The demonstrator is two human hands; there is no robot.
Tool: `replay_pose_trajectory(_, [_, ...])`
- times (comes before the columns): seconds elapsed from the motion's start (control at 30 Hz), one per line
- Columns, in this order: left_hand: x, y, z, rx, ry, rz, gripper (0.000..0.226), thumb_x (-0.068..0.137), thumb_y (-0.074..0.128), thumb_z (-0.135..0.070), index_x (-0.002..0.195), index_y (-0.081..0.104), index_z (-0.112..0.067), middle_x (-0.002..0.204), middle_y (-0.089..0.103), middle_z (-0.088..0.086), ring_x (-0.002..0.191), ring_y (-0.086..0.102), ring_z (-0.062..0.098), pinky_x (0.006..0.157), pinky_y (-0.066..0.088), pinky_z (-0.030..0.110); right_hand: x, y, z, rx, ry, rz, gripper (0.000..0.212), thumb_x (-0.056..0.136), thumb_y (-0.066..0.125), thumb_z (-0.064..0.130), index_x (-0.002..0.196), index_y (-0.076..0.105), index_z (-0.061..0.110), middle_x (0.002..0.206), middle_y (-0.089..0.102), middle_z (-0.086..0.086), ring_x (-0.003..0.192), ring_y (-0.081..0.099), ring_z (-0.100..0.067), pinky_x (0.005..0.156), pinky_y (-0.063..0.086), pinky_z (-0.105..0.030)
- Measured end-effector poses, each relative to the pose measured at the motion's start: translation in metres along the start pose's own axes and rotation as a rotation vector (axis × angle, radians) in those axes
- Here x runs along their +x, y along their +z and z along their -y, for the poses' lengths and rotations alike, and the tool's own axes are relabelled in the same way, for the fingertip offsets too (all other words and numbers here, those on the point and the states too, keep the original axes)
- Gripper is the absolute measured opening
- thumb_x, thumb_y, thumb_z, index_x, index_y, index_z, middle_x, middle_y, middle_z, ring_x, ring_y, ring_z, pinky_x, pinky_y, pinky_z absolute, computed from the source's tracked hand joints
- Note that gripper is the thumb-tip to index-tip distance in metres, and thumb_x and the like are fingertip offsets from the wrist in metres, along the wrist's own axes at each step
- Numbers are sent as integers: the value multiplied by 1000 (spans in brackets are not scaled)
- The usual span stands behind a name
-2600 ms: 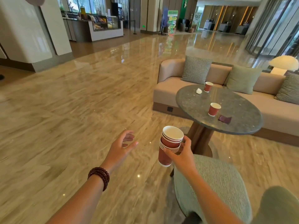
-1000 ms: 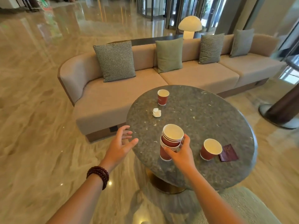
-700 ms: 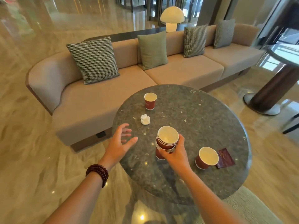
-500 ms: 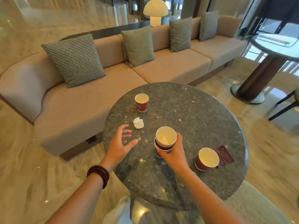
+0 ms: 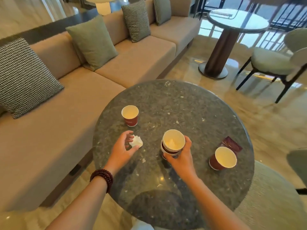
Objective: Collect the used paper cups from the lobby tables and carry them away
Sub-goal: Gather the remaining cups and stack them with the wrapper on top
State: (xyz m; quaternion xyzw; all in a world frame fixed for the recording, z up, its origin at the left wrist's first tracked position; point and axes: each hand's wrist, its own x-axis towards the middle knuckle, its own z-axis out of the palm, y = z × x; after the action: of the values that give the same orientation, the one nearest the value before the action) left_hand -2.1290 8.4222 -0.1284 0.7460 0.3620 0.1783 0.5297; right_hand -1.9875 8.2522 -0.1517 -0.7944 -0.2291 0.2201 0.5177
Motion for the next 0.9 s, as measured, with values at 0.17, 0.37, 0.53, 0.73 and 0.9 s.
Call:
replay_pose_trajectory(0.17, [22, -6, 15, 147, 45, 73, 40, 84, 65, -7, 119, 56, -25, 121, 57, -5, 110, 55, 9, 96, 45, 29, -11, 6, 1, -84, 20, -30, 109, 67, 83, 14, 142, 6, 26, 143, 29, 1, 134, 30, -16, 108, 31, -26])
replay_pose_trajectory(0.37, [46, 6, 39, 570, 176, 277, 52, 88, 48, 2, 135, 49, -21, 146, 41, 2, 136, 32, 18, 113, 24, 32, -25, -7, 3, -122, 35, -68, 114, 68, 81, 11, 132, -4, 52, 152, 15, -4, 138, 23, -23, 113, 26, -51])
replay_pose_trajectory(0.53, [54, 20, 56, 768, 174, 424, 45, 93, 48, -6, 134, 50, -23, 150, 34, 2, 141, 23, 18, 115, 21, 32, -29, -25, 0, -67, 34, -158, 99, 72, 78, 11, 129, 8, 53, 140, 28, -1, 131, 32, -17, 108, 33, -53])
replay_pose_trajectory(0.73, [57, 20, 44, 575, 181, 275, 31, 90, 53, -2, 118, 61, -11, 120, 59, 9, 115, 51, 22, 96, 35, 25, -32, -40, -3, -30, 36, -187, 88, 78, 73, 13, 124, 13, 57, 135, 36, 1, 125, 36, -14, 102, 40, -46])
replay_pose_trajectory(0.9, [43, 24, -43, 106, 287, 19, 9, 86, 66, -20, 95, 65, -20, 94, 66, -11, 86, 57, -2, 75, 44, 21, -28, -49, 5, 14, -34, -280, 75, 80, 69, 4, 128, 23, 40, 124, 44, 5, 115, 44, -14, 90, 46, -36])
